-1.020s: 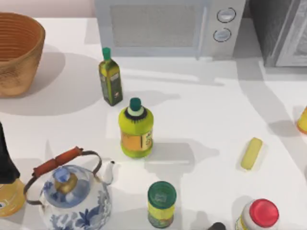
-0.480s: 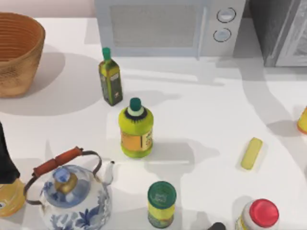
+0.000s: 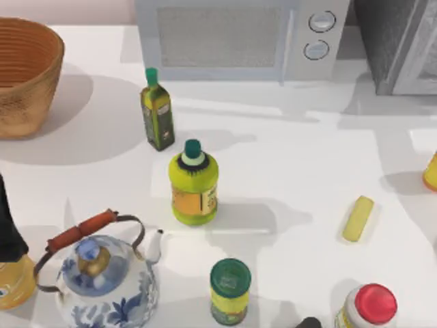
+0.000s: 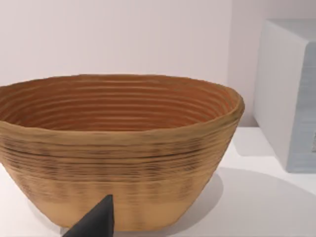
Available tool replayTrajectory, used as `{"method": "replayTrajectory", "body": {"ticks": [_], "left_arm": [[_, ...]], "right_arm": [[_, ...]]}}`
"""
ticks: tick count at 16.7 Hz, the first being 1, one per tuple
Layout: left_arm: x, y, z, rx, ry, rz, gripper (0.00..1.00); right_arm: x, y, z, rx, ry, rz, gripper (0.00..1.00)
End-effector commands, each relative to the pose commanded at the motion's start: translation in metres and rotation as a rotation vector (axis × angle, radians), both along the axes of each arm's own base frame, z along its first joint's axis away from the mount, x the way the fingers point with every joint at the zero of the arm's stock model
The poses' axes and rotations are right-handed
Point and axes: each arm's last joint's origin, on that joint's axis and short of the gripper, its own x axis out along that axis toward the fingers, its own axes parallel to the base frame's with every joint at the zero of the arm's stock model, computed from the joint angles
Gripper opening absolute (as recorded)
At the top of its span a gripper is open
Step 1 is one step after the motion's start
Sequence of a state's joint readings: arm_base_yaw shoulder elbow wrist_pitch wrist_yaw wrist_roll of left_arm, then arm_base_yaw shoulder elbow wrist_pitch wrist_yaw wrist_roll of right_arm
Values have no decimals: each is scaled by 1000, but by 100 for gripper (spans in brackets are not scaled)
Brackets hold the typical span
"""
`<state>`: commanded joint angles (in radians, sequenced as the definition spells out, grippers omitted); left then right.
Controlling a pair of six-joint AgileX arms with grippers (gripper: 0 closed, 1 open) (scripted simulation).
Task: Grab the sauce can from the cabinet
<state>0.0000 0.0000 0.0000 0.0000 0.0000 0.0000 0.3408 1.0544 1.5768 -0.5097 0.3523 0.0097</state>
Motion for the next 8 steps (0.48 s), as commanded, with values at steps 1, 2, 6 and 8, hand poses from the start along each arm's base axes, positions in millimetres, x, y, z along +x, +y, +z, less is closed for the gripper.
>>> {"method": "replayTrajectory", "body": {"ticks": [1,2,6,8], "left_arm": [[0,0,0,0,0,0,100],[0,0,0,0,0,0,100],[0,0,0,0,0,0,100],[0,0,0,0,0,0,100]], "right_arm": [[-5,-6,-20,-6,16,-1,0],[-10,-11,-43,-12,35,-2,0],[-32,-31,-154,-24,114,-3,0],[-42,-38,-210,-22,134,-3,0]]}}
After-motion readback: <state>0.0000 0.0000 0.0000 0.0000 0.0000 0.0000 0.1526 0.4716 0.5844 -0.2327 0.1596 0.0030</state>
